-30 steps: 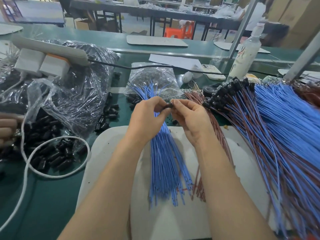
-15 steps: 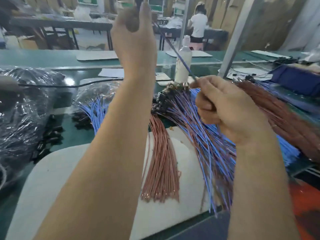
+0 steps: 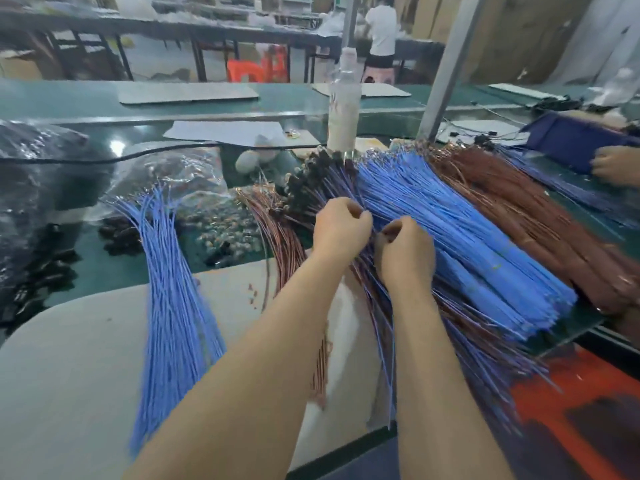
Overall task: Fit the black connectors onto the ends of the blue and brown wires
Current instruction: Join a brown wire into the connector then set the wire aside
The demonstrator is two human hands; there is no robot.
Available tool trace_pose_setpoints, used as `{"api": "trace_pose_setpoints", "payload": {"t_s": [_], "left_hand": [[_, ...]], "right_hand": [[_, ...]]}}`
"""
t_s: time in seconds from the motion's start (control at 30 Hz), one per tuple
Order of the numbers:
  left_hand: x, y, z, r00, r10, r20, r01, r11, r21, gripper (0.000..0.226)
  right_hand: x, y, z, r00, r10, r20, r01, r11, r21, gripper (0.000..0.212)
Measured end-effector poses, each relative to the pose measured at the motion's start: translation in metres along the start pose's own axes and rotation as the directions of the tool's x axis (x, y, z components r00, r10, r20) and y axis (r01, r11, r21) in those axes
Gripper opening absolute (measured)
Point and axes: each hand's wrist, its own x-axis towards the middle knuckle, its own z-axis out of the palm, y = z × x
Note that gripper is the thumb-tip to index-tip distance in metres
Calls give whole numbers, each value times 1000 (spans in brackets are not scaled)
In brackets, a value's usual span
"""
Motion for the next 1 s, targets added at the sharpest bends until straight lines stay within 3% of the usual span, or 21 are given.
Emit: {"api": "trace_pose_setpoints", "payload": {"t_s": [0.1, 0.17, 0.3, 0.47, 0.63, 0.83, 1.0], "left_hand": [[0, 5, -26, 994, 56, -95, -64, 995, -77, 14], [-1, 5, -56, 978, 71, -196, -97, 987, -126, 10], [-14, -15, -133, 903, -19, -429, -124, 945, -302, 9], [-46, -63, -228, 771, -178, -611, -127, 898, -421, 14], [-73, -95, -291, 678, -256, -689, -138, 877, -461, 15], [-77, -108, -313, 671, -294, -681, -148, 846, -512, 15], [-71, -113, -305, 691, -314, -651, -138, 827, -545, 15]], "right_hand": [[-7, -29, -2, 976, -119, -182, 152, 972, 179, 10], [-19, -60, 4, 959, -208, -193, 260, 917, 303, 8], [-54, -121, 36, 917, -398, 37, 321, 789, 524, 8], [-105, -187, 98, 719, -572, 394, 355, 790, 499, 16], [-149, -229, 153, 538, -607, 585, 496, 789, 364, 39], [-160, -249, 188, 559, -527, 640, 573, 804, 162, 44], [-155, -255, 196, 604, -430, 672, 465, 874, 141, 38]]}}
